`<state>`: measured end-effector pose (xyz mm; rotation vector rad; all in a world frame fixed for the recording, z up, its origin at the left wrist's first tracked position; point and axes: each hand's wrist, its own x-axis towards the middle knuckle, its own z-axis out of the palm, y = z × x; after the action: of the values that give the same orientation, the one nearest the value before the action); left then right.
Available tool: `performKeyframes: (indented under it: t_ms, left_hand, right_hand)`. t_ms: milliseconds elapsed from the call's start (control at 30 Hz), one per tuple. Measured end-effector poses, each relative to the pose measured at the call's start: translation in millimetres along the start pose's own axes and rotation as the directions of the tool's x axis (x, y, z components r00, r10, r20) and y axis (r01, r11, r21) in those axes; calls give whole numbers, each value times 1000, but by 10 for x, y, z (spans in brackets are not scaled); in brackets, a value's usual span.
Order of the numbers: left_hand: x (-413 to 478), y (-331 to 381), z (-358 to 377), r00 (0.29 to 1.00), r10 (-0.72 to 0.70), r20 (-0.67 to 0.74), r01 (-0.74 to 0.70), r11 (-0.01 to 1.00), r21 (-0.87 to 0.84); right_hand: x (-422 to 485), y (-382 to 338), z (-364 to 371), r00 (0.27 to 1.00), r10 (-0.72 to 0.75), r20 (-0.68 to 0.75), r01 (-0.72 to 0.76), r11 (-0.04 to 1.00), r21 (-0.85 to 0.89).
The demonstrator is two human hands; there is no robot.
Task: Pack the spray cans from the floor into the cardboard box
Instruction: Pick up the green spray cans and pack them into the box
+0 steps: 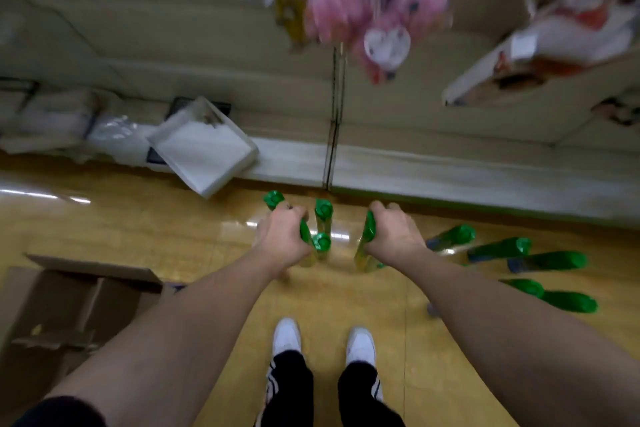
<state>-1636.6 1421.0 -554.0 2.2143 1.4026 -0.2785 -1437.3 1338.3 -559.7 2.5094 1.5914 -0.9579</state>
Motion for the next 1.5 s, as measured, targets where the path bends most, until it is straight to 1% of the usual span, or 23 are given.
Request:
performKeyframes:
  t_ms: [133,267,367,467,567,633,700,800,867,1000,1200,1333,1500]
  left_hand:
    - [-350,46,-1030,996,-35,-83,31,999,-45]
    - [-823,-71,-1997,961,-81,-264,71,996,-50]
    - [-1231,-217,-2681,908,-179,-379,158,984,-87]
    - [-1697,-420,-3308,841,-248,-481,240,968,-80]
    - [-2236,-640,-3867,771,-320,-551,318,942,-103]
    - [-2601,-820,-4163,731,-363,-578,361,924,-124]
    - [-2945,-1042,-4385,675,-404,-618,402,903,-152]
    - [-3450,-1404,-4632,576,-489,-656,466,855,-228]
    - [-3752,-1655,-4764,534,-527,-661,485,831,-271]
    - [-4252,-2176,-4890,460,-573,-679,550,784,-289]
    - [-4811,-2914,-4863,386,-639,-665,569,733,-373]
    - [-4946,-3328,-4767,349,-699,-625,599,679,-425]
    - [-4837,-3912,-4430,329,-781,-531,632,600,-490]
  right_hand:
    - [-113,-667,-866,987,-156,-26,154,986,-62]
    - [-326,-1520,-1607,932,-363,-20,353,917,-184]
    - [-556,-2170,-2067,880,-475,-20,459,860,-223]
    - [-799,-2822,-2479,816,-578,-10,562,799,-215]
    - [-1094,-3506,-2823,725,-689,5,674,708,-210]
    - [-1331,-3956,-2986,665,-747,13,728,645,-233]
    - [-1565,-4386,-3084,606,-795,13,770,582,-260]
    - [-1838,-5019,-3101,539,-842,21,822,520,-234]
    - [-1999,-5438,-3043,494,-869,38,851,474,-225]
    - [-2315,-6195,-2833,415,-908,63,893,393,-221]
    - [-2663,-7093,-2378,336,-936,110,933,314,-178]
    - [-2780,-7564,-2046,314,-932,178,945,289,-153]
    - [-2590,-8029,-1448,297,-908,294,951,255,-173]
